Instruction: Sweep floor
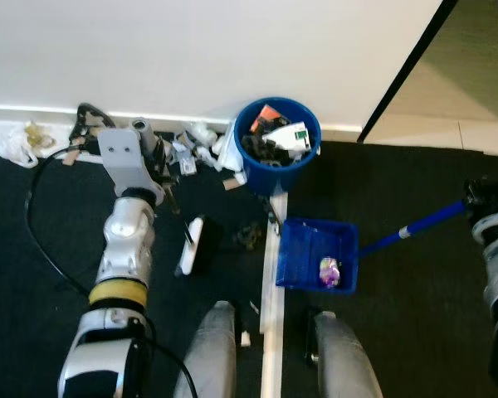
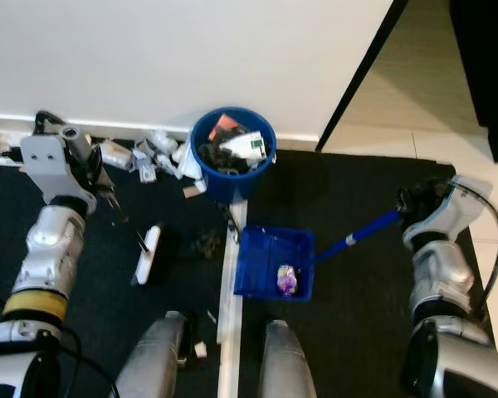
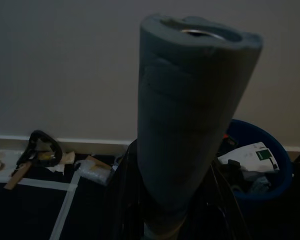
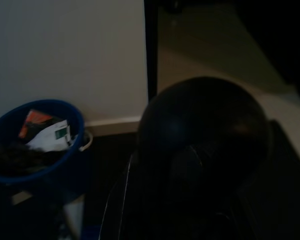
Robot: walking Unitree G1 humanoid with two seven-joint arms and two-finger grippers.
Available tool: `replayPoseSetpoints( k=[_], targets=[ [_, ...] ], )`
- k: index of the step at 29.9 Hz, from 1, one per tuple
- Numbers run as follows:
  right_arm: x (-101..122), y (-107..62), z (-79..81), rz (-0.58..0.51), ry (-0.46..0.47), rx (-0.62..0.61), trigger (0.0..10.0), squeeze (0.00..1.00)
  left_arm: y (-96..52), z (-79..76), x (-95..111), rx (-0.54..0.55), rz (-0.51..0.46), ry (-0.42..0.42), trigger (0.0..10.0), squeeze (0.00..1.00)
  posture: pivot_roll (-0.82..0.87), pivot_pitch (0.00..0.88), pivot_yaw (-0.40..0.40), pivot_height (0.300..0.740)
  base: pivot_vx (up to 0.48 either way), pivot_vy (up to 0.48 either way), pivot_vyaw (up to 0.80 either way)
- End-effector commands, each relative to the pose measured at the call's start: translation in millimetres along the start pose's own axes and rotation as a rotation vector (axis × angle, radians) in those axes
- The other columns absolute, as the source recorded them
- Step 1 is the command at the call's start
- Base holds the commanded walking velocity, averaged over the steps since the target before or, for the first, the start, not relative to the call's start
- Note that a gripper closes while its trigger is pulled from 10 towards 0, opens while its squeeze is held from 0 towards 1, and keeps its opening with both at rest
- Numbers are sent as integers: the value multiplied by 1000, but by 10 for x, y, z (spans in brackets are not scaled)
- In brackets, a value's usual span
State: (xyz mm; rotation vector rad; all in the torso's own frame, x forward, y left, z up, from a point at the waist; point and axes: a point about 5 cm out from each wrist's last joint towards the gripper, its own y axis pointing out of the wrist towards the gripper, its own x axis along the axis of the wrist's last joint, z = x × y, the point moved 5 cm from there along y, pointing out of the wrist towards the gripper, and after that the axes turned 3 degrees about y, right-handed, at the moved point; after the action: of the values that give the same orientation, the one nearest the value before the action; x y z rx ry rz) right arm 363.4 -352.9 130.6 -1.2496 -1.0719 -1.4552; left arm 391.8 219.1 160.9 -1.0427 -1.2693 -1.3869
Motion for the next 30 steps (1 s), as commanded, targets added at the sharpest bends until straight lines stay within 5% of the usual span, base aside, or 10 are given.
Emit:
replayPoseSetpoints(
  k=[1, 9, 21, 23, 30],
  targets=[
    [56, -20, -131, -1, -42, -39, 10000, 0, -22, 62, 32, 5, -11, -16, 10000, 0, 173, 377, -16, 740, 0, 0, 0],
    [380, 65, -253, -74, -36, -78, 10000, 0, 16, 11, 176, -19, -46, -44, 10000, 0, 167, 369, -11, 740, 0, 0, 0],
    [-78, -3, 1, 46, -7, 1, 10000, 0, 17, -15, 141, -27, -26, -48, 10000, 0, 176, 371, -2, 740, 0, 0, 0],
    [-307, -60, 155, 92, 20, 30, 10000, 0, 15, -64, 114, -40, -16, -52, 10000, 0, 176, 373, 1, 740, 0, 0, 0],
    [-413, -49, 395, 99, 40, 79, 10000, 0, 54, -211, 95, -75, -12, -62, 10000, 0, 177, 374, 3, 740, 0, 0, 0]
  ],
)
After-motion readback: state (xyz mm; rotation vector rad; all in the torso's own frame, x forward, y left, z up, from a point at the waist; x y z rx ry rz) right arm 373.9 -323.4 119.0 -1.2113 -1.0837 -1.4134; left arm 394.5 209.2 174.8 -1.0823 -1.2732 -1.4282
